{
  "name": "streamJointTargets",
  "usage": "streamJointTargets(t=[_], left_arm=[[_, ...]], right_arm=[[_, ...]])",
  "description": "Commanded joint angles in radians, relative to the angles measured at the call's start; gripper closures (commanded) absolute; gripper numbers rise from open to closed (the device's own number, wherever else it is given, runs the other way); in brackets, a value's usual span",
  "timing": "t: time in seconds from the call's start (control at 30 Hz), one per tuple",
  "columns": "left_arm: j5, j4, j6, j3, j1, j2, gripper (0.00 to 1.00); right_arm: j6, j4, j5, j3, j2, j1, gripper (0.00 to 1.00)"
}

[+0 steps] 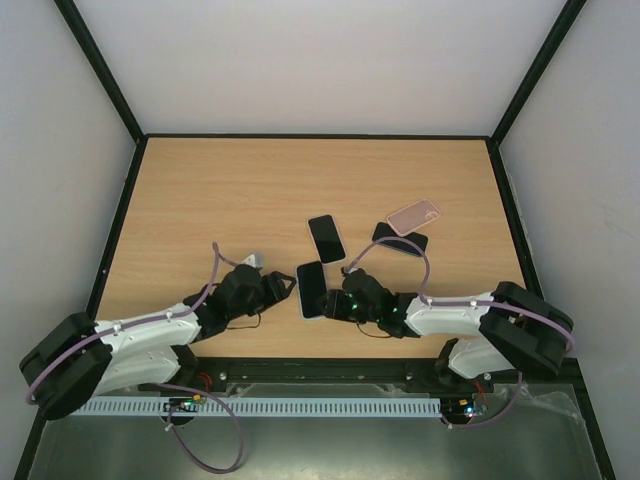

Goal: Put the phone into the phone case

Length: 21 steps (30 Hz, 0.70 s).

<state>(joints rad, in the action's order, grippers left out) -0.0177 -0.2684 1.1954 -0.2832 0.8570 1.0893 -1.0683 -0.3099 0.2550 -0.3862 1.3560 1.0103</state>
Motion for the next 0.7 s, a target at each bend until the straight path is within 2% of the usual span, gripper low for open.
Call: streamJointTargets(t=[0.0,0.2,0.4,0.5,0.67], left_arm=[[0.002,0.023,-0.060,0.020,-0.038,-0.029,0.35],[-0.075,0.048,-0.099,-0.003,-0.079,0.006,0.35],[-0.138,-0.040,-0.097,0.011,-0.100,0.056,0.33],[-0.165,-0.073,-0.100,0.001,-0.107,0.103,0.33],[-0.185,-0.123,-0.098,-0.006,-0.108,0.167,0.35]], right_arm=[[0.081,0.128,-0.119,-0.057,-0.017,0.001,0.58],[0.201,0.212,-0.186,-0.154,-0.005,-0.034,0.51],[0.277,0.262,-0.191,-0.217,0.051,-0.082,0.46],[0.295,0.254,-0.159,-0.228,0.096,-0.112,0.50],[0.306,0.222,-0.104,-0.238,0.149,-0.113,0.62]])
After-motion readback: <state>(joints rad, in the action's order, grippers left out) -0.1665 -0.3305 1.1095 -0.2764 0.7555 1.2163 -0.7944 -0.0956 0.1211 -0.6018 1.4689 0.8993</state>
